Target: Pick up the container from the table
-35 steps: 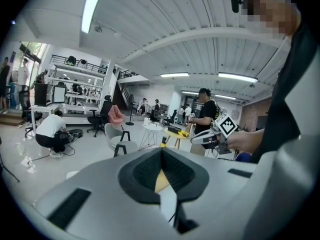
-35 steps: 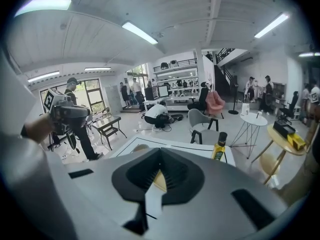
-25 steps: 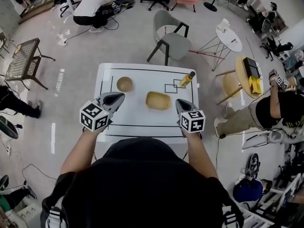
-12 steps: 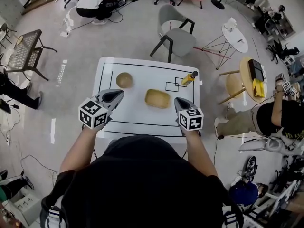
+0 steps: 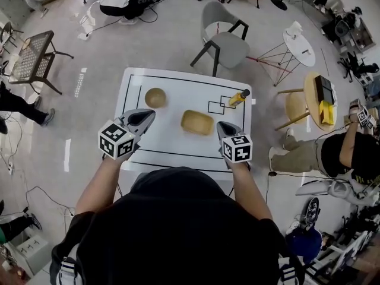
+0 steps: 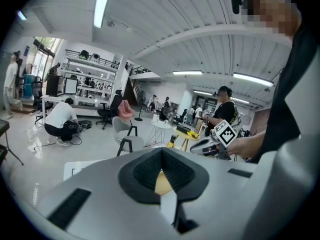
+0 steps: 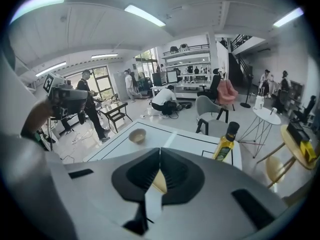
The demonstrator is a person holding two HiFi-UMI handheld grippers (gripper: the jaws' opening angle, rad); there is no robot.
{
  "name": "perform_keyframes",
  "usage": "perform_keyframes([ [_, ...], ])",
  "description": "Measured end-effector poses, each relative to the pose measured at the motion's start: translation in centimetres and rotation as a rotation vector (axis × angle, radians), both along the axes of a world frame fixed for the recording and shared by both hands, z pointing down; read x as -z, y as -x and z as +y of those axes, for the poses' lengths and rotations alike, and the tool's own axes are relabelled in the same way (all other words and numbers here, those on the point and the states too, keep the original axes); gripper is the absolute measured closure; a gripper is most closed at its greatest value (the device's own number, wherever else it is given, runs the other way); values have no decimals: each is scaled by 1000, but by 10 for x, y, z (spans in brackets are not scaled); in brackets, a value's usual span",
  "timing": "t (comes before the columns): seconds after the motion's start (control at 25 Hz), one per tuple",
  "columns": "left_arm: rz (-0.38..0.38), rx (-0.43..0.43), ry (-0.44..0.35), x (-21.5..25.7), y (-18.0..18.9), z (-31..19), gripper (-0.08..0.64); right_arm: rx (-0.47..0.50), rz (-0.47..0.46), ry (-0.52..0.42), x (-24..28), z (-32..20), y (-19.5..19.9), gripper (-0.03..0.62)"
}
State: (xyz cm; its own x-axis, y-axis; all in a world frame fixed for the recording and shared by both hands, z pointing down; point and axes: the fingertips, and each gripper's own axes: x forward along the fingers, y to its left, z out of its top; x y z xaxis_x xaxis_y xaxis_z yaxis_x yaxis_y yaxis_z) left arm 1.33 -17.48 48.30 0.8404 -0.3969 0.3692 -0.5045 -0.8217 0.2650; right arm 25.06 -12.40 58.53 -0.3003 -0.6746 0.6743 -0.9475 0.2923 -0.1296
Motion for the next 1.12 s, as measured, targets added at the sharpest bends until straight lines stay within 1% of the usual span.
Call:
perform_keyframes([
  [0.4, -19, 17, 35, -15, -4, -8, 554, 65, 7, 58, -28, -7, 10, 584],
  [0.92, -27, 26, 68, -33, -11, -20, 554, 107, 18, 125, -60, -13, 14, 581],
  [1.12, -33, 30, 85, -40, -11, -24, 554, 133, 20, 157, -71, -15, 18, 555],
])
